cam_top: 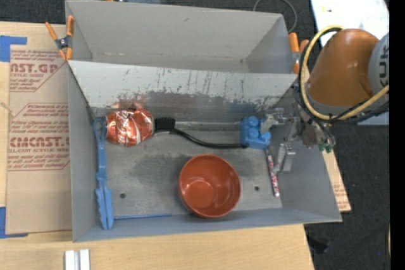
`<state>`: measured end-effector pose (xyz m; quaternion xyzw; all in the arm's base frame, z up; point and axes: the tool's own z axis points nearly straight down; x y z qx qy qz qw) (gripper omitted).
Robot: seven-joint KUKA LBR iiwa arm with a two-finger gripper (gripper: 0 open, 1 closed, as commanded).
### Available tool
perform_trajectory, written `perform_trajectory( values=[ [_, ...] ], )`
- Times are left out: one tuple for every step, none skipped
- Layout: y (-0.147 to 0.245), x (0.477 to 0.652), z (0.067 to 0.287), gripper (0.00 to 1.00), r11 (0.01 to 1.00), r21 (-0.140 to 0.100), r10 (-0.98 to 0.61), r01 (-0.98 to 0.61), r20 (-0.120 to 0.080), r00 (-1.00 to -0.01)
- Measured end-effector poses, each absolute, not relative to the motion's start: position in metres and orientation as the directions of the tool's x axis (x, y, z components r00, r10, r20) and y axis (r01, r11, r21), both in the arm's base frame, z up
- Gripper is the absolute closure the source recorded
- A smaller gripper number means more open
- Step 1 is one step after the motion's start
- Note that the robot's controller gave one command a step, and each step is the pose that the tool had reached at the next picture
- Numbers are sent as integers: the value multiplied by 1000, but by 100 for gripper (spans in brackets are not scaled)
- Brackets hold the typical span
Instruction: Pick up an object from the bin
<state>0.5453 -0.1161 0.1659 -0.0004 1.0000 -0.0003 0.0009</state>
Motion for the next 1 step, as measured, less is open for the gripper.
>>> perform_trajectory(
  values=[
    [-116, 545, 166, 0, 1000, -1, -1, -1, -2, -1000]
  ],
)
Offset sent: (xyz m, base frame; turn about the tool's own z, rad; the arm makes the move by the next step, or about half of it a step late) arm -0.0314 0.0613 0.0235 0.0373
